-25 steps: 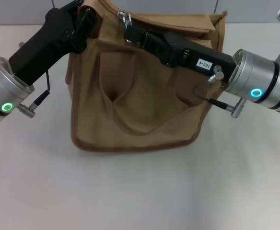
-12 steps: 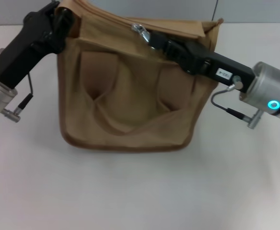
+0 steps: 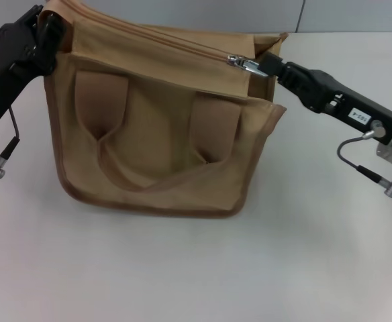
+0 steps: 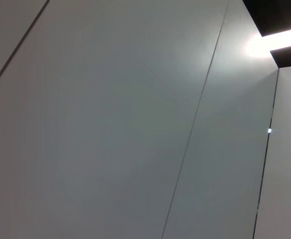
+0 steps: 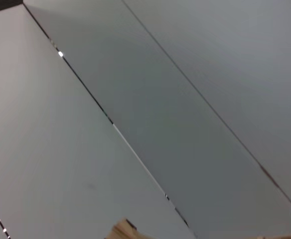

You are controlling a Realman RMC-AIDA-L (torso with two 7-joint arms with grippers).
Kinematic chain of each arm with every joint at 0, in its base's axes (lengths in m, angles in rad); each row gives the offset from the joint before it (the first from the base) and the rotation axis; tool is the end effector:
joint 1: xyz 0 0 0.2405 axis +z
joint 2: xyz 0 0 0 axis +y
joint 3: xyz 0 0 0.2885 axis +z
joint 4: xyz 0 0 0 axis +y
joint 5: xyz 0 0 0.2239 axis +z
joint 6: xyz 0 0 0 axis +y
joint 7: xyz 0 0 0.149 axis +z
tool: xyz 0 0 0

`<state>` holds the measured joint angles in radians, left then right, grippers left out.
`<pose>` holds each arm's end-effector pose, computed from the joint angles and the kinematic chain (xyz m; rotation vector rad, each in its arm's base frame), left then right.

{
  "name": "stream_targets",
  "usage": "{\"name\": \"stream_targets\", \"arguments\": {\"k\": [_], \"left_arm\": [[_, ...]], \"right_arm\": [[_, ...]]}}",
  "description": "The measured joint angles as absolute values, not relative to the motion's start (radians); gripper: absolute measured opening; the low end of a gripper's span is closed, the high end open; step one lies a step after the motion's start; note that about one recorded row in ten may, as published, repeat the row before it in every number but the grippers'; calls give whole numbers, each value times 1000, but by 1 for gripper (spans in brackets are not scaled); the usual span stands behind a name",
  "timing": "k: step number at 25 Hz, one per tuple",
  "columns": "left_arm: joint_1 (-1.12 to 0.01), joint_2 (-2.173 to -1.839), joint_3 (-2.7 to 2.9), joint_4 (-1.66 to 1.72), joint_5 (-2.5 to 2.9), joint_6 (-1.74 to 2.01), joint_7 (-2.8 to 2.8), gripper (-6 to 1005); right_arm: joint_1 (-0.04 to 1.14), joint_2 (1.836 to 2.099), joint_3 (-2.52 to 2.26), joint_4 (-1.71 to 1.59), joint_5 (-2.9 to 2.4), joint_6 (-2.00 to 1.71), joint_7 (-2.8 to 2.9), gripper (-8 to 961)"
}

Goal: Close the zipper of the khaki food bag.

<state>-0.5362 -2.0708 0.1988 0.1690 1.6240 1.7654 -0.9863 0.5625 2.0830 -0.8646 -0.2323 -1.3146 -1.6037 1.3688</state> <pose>-0.2863 0.3424 0.0057 -1.9522 -0.5281 -1.5421 0.2563 0.3504 -0.0473 -2.3323 0.9928 1.5121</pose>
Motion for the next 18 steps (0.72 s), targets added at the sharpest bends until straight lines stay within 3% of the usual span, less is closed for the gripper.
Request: {"name": "stream_targets", "arguments": {"k": [10,13,16,18], "left_arm": [[-522,-2074,203,161,1623,1742,-930,35],[-512,-2075,206,146,1624,1731,-879,35],[-490,-2074,204,136,1624,1709,-872,35],[-462,-2072,206,140,1625,1696,-872,103]], "right_arm": [[544,2087,-818,-235,-1312,-1694,1216,-6],[542,2087,-817,-233,-1306,-1692,1206,165],[538,2088,-823,-232,-1306,-1693,1192,232],[527,2088,-827,-232,-1309,-1705,1157,277]]}}
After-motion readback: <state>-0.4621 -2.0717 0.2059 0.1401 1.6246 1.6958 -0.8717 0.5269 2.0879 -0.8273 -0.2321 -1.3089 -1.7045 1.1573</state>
